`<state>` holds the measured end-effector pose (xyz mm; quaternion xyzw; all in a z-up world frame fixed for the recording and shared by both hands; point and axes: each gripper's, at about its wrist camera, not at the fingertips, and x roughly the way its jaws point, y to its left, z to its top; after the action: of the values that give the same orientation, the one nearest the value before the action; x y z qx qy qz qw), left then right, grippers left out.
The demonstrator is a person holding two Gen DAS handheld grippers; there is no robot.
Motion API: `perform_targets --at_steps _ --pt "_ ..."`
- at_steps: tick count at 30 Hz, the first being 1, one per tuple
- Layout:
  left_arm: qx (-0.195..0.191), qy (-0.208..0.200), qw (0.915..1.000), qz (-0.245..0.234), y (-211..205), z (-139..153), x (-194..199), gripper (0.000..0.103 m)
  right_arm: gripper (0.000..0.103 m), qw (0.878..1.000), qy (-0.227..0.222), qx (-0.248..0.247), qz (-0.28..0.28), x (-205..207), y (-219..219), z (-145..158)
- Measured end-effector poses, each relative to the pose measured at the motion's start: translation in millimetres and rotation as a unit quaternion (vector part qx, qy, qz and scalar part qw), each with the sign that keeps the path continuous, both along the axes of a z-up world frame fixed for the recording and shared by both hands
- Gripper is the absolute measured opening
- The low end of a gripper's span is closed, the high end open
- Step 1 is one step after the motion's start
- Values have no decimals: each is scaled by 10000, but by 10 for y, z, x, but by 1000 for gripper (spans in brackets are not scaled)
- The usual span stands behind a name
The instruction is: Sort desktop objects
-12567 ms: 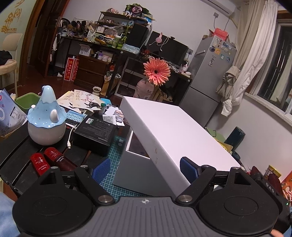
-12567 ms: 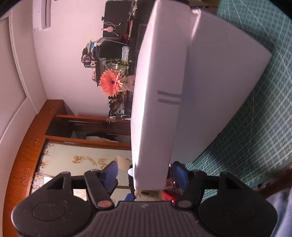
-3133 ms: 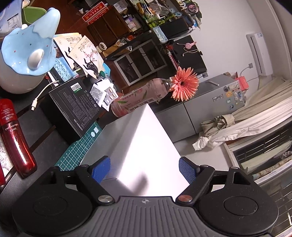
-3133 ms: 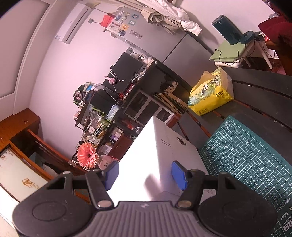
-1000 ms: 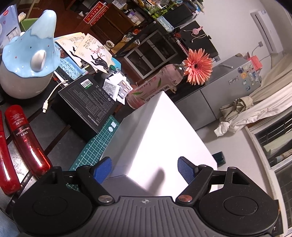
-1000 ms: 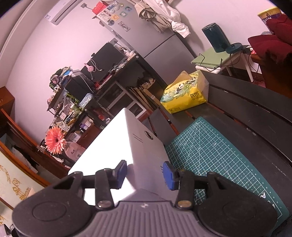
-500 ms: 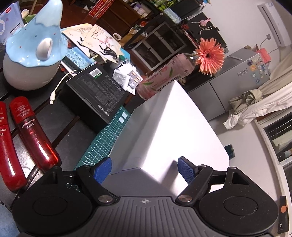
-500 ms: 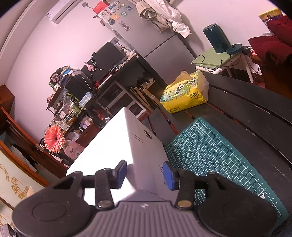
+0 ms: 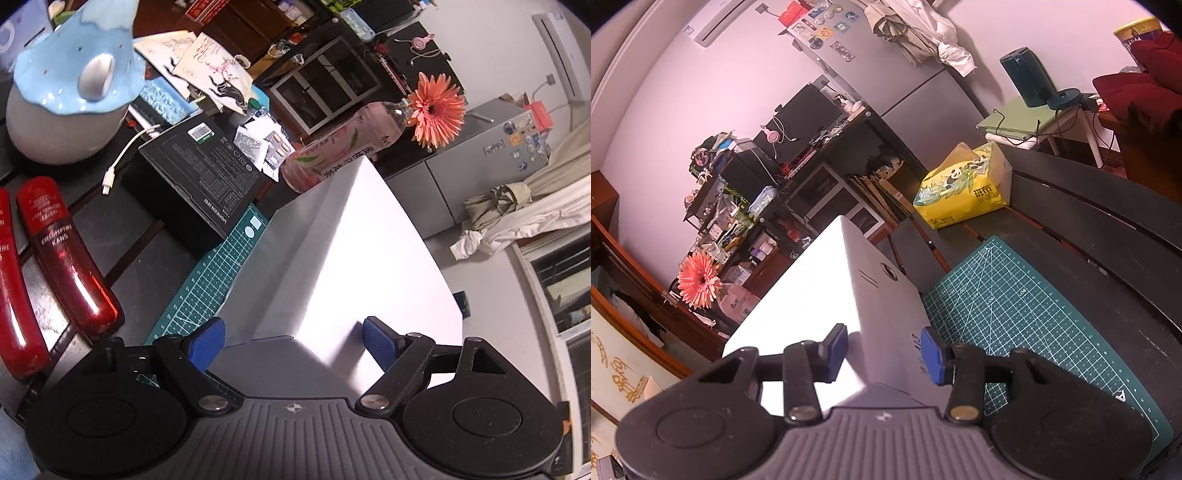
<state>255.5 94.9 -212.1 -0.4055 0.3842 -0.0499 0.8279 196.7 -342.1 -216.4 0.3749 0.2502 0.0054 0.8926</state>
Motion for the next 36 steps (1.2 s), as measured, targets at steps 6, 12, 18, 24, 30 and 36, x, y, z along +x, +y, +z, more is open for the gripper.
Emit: perform_targets --at_steps 6,12,18,24,30,36 --pt "101 -27 9999 14 -2 39 -10 79 43 10000 4 20 -5 6 2 15" --pt "300 -373 9984 318 86 271 -91 63 43 9999 19 98 -27 7 -11 0" --pt "297 -740 9968 79 33 523 -170 42 45 9998 46 169 -52 11 -23 -16" --pt "507 -795 9939 -566 -278 569 -163 40 49 10000 54 -40 -39 20 0 -1" --pt "555 -645 9934 -768 -377 482 -128 34 48 9994 40 -346 -19 17 57 51" --pt "510 -628 9936 -791 -356 469 -129 34 40 9976 -114 -676 45 10 126 175"
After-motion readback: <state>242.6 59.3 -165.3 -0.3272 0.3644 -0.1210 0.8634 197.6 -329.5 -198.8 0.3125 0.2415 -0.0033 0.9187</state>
